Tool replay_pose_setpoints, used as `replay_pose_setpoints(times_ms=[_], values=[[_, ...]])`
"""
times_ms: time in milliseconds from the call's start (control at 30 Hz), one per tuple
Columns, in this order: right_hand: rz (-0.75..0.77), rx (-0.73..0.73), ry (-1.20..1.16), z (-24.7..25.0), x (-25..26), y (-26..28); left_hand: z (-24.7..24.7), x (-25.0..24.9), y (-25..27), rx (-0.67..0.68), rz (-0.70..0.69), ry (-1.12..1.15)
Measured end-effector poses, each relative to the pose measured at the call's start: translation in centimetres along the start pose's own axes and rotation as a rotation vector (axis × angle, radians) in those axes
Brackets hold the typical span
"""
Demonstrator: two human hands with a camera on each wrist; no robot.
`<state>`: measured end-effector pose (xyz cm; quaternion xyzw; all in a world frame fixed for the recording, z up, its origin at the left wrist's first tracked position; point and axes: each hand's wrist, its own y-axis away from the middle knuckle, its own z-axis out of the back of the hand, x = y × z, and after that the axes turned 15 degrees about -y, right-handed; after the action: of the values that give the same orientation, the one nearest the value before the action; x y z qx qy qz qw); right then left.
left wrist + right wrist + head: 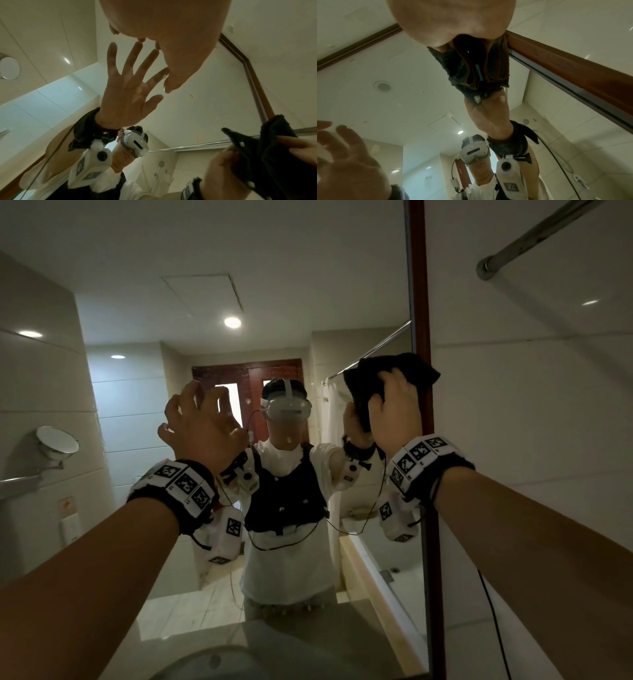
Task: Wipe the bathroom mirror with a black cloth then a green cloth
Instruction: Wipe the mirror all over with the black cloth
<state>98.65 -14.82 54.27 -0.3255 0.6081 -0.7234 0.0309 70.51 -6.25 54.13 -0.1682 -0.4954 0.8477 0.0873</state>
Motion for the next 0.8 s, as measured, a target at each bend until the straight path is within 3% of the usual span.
replay_pose_setpoints(times_ms=[133, 367, 467, 800], values=[[0.098, 0.01, 0.071, 0.4, -0.6, -0.5, -0.2, 0.0, 0.1, -0.003, -0.005, -0.016], [0.048, 0.14, 0.355, 0.7, -0.9, -0.6, -0.3, 0.3, 0.1, -0.014, -0.026, -0.045], [0.075, 0.091, 0.536, 0.3, -1.7, 0.1, -0.4, 0.7, -0.1, -0.012, -0.044, -0.073], [0.002, 0.098, 0.504, -2.6, -2.4, 1.1, -0.9, 2.6, -0.5, -0.031, -0.127, -0.077]])
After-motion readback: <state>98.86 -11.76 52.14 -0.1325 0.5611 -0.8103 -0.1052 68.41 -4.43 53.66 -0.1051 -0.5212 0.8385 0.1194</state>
